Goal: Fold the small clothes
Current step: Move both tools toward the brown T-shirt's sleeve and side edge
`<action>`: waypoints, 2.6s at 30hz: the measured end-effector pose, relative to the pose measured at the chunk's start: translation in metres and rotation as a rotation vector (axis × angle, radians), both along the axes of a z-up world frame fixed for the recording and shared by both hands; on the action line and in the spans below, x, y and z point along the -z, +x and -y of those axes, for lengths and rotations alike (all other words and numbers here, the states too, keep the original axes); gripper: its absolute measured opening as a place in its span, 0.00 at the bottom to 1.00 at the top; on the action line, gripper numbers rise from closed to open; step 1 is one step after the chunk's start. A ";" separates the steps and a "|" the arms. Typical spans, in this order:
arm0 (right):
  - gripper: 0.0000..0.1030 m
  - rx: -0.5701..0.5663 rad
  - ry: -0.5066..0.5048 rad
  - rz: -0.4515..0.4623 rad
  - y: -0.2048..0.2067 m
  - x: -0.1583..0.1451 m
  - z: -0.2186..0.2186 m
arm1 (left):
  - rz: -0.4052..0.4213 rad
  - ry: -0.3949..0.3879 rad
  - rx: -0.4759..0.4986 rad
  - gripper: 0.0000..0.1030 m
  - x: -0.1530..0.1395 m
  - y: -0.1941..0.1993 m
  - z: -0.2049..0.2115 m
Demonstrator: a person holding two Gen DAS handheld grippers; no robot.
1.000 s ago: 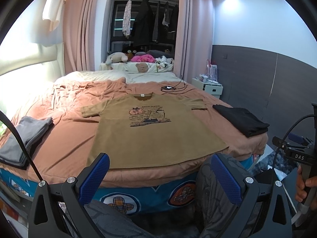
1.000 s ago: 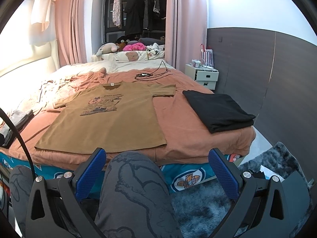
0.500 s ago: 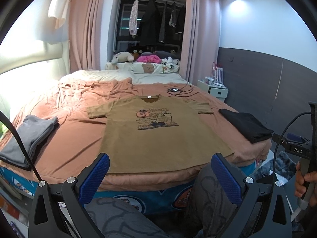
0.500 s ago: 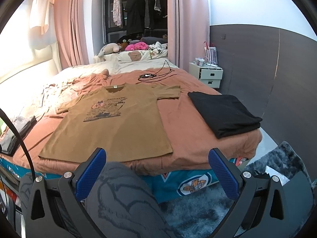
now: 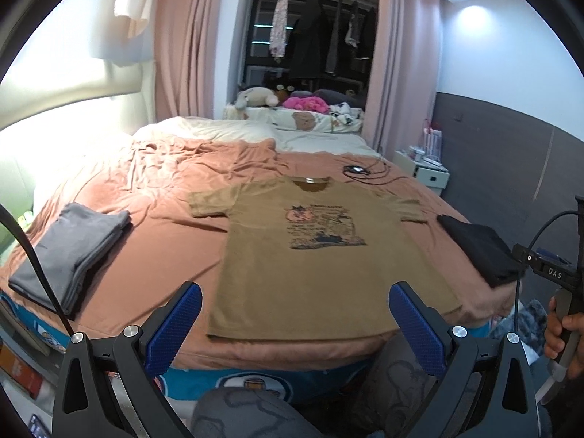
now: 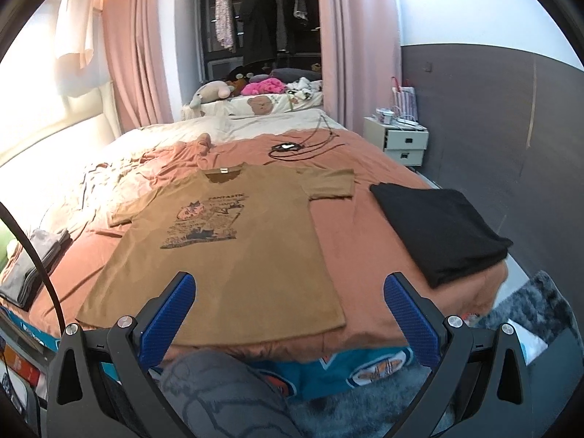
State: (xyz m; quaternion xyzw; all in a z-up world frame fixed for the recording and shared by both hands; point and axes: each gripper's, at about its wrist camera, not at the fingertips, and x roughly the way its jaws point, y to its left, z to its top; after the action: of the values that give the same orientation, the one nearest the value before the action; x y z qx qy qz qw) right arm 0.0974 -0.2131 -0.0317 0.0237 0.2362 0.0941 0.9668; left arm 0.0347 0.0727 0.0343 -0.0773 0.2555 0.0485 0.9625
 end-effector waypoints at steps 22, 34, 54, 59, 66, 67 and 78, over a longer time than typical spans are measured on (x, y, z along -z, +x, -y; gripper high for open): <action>1.00 -0.145 -0.088 -0.054 0.130 -0.011 -0.061 | -0.169 0.056 -0.213 1.00 0.017 0.106 -0.089; 1.00 -0.237 -0.079 -0.089 0.201 -0.012 -0.096 | -0.232 0.003 -0.211 1.00 0.038 0.169 -0.130; 1.00 -0.340 -0.044 -0.028 0.307 -0.008 -0.171 | -0.212 -0.055 -0.179 1.00 0.059 0.271 -0.218; 1.00 -0.374 -0.057 -0.025 0.331 0.001 -0.197 | -0.218 -0.070 -0.162 1.00 0.060 0.300 -0.247; 0.87 -0.429 -0.036 -0.092 0.381 0.012 -0.233 | -0.266 -0.156 -0.170 0.85 0.078 0.349 -0.303; 0.82 -0.435 -0.036 -0.108 0.388 0.014 -0.239 | -0.273 -0.166 -0.173 0.82 0.081 0.354 -0.307; 0.51 -0.520 0.002 -0.266 0.463 0.039 -0.305 | -0.396 -0.275 -0.177 0.58 0.138 0.439 -0.341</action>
State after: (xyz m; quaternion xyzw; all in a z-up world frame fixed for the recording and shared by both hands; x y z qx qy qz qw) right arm 0.5604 0.0920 -0.0710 -0.0243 0.3590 0.3350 0.8708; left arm 0.4735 0.4138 -0.1041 -0.2185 0.4356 0.1115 0.8661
